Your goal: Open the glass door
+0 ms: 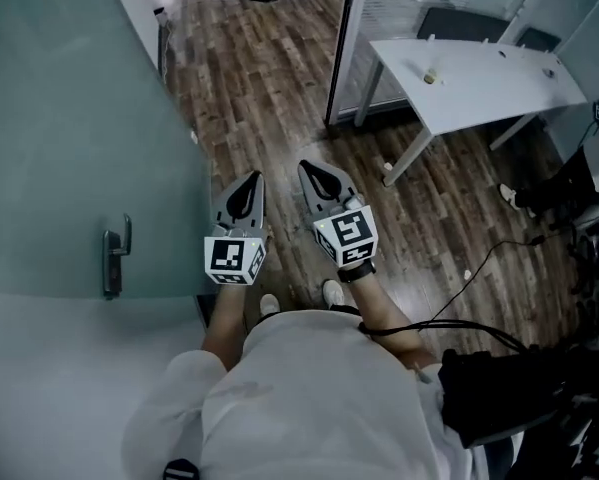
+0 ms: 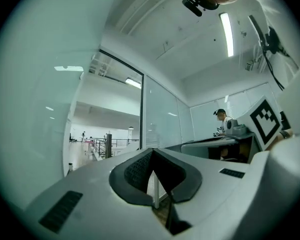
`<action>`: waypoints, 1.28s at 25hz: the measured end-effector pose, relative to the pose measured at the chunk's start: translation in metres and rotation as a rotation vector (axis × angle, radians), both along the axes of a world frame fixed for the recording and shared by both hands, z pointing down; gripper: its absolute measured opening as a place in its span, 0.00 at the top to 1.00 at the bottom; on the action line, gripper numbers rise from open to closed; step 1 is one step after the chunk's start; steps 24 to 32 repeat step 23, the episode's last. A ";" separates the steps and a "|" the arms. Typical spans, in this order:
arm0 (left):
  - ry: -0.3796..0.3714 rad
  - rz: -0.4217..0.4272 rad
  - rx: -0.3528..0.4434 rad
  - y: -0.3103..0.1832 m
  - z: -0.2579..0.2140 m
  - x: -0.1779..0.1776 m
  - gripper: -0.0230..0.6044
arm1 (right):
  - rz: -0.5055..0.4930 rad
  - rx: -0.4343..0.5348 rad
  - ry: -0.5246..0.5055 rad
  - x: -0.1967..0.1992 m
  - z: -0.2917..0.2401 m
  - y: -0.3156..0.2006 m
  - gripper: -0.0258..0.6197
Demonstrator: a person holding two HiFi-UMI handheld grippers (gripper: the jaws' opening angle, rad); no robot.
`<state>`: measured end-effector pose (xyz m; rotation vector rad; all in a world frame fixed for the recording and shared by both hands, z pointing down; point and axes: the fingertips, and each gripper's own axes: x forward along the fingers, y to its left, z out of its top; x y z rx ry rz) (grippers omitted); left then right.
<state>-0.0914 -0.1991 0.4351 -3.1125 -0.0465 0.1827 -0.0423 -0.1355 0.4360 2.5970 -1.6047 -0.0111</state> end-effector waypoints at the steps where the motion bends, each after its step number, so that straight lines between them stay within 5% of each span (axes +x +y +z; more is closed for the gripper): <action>1: 0.000 0.009 -0.009 0.005 0.000 0.007 0.96 | 0.029 0.001 0.004 0.004 -0.001 0.010 0.96; 15: -0.038 0.028 0.041 0.035 0.002 0.027 0.96 | 0.161 0.076 -0.008 0.032 -0.014 0.059 0.96; 32: 0.003 0.015 0.039 0.029 -0.005 0.033 0.96 | 0.145 0.103 0.022 0.044 -0.021 0.050 0.96</action>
